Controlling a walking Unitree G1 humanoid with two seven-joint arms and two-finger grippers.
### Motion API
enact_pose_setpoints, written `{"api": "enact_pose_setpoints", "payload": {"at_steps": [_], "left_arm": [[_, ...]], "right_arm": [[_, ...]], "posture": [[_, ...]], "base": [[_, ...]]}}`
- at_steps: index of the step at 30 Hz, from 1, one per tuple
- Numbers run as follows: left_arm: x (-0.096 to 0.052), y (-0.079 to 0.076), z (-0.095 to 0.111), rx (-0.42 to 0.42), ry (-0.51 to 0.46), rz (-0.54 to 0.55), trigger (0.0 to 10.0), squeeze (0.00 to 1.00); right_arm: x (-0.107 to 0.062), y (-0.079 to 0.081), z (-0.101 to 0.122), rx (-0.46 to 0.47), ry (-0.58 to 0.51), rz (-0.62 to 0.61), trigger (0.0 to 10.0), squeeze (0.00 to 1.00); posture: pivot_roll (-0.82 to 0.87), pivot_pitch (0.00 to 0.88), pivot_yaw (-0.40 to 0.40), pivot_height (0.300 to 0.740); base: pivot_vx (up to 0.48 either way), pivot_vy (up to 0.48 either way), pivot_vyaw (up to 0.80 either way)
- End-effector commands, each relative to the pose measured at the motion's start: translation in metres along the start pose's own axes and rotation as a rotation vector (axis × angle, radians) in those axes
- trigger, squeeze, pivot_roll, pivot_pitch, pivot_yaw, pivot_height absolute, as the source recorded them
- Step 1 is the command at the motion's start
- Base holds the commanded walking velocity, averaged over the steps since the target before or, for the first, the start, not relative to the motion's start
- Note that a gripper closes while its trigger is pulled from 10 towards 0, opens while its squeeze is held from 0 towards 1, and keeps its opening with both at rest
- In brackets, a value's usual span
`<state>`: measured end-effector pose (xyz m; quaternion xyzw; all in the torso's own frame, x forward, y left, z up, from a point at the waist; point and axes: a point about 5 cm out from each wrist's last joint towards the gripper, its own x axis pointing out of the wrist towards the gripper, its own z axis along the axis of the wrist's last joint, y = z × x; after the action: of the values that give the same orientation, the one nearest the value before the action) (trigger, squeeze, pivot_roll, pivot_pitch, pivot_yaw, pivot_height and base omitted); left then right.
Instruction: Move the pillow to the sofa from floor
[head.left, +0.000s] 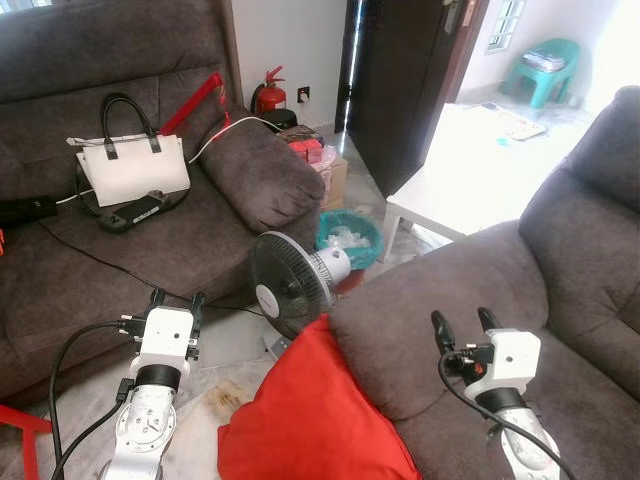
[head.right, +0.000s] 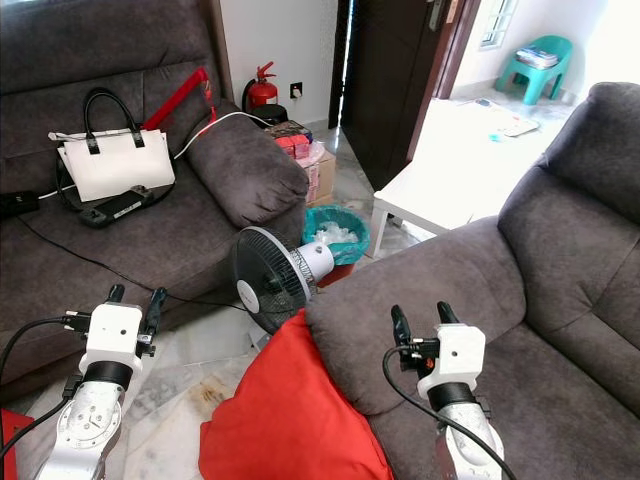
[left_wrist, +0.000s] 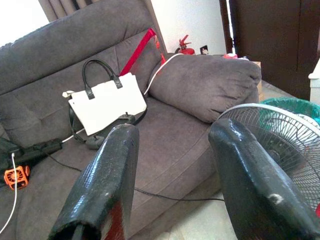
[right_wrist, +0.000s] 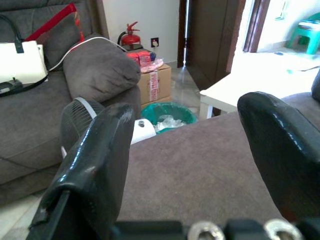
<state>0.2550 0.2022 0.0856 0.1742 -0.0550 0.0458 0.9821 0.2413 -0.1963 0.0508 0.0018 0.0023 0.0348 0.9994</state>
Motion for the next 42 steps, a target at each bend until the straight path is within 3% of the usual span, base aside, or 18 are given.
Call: {"api": "enact_pose_setpoints", "payload": {"at_steps": [1, 9, 31, 32, 33, 34, 42], "left_arm": [[-0.0004, 0.0015, 0.0035, 0.009, -0.009, -0.012, 10.0, 0.0], [-0.0008, 0.0029, 0.003, 0.009, -0.005, -0.017, 10.0, 0.0], [-0.0012, 0.0003, 0.0007, 0.016, 0.011, -0.079, 10.0, 0.0], [-0.0011, -0.0003, 0.0008, 0.017, 0.01, -0.084, 10.0, 0.15], [-0.0011, -0.0003, 0.0008, 0.017, 0.01, -0.084, 10.0, 0.15], [-0.001, -0.0007, 0.001, 0.026, 0.009, -0.09, 10.0, 1.0], [-0.0013, -0.0029, 0.001, 0.035, 0.011, -0.103, 10.0, 1.0]], "right_arm": [[-0.0008, -0.0003, 0.0025, 0.0, -0.004, -0.004, 10.0, 0.0], [-0.0057, -0.0074, -0.0007, 0.009, 0.019, -0.097, 10.0, 0.0], [-0.0092, -0.0077, -0.0048, 0.011, 0.047, -0.126, 10.0, 0.0], [-0.0092, -0.0077, -0.0047, 0.012, 0.048, -0.126, 10.0, 0.0], [-0.0092, -0.0077, -0.0047, 0.012, 0.048, -0.126, 10.0, 0.0], [-0.0093, -0.0075, -0.0047, 0.012, 0.048, -0.125, 10.0, 0.0], [-0.0085, -0.0067, -0.0047, 0.012, 0.051, -0.118, 10.0, 0.0]], "posture": [[0.15, 0.0, -0.045, 0.74], [0.14, 0.0, -0.034, 0.74], [0.15, 0.0, -0.029, 0.74], [0.15, 0.0, -0.03, 0.74], [0.15, 0.0, -0.03, 0.74], [0.15, 0.0, -0.033, 0.74], [0.15, 0.0, -0.037, 0.74]], "base": [[0.0, 0.0, 0.0], [0.0, 0.0, 0.0], [0.0, 0.0, 0.0], [0.0, 0.0, 0.0], [0.0, 0.0, 0.0], [0.0, 0.0, 0.0], [0.0, 0.0, 0.0]]}}
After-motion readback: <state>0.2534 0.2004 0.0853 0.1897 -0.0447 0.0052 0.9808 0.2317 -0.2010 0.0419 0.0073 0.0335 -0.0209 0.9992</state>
